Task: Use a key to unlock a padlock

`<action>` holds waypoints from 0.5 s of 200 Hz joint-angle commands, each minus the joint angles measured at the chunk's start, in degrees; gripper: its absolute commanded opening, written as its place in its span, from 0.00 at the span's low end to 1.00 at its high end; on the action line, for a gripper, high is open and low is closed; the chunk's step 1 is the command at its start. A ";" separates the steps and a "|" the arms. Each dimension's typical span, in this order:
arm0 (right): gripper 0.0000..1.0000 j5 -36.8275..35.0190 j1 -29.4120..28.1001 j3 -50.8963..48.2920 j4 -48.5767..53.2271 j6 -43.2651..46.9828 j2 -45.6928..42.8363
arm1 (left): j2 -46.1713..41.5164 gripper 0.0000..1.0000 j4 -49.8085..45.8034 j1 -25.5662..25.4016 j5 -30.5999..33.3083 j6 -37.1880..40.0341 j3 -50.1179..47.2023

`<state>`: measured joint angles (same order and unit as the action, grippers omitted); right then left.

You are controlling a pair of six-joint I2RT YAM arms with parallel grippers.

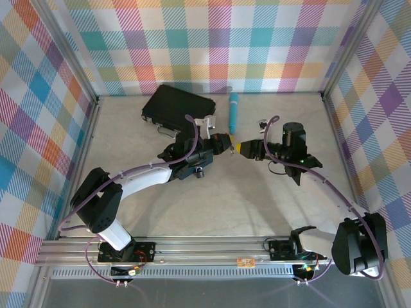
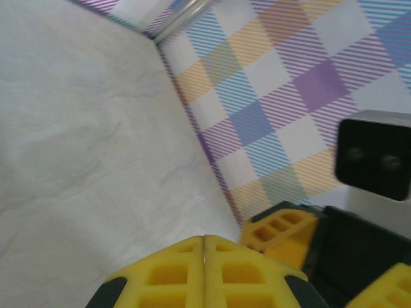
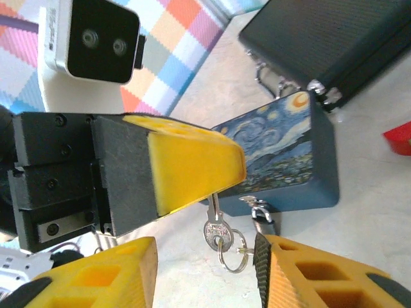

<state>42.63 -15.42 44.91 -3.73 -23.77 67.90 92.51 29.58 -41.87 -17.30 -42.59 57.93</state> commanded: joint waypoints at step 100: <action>0.11 9.16 0.30 -3.71 -14.64 -5.88 2.61 | -1.36 0.00 16.01 0.47 -4.17 -3.27 -2.82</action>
<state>50.02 -15.33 42.06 -14.94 -29.32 69.84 92.49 42.39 -41.87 -20.64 -45.28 55.35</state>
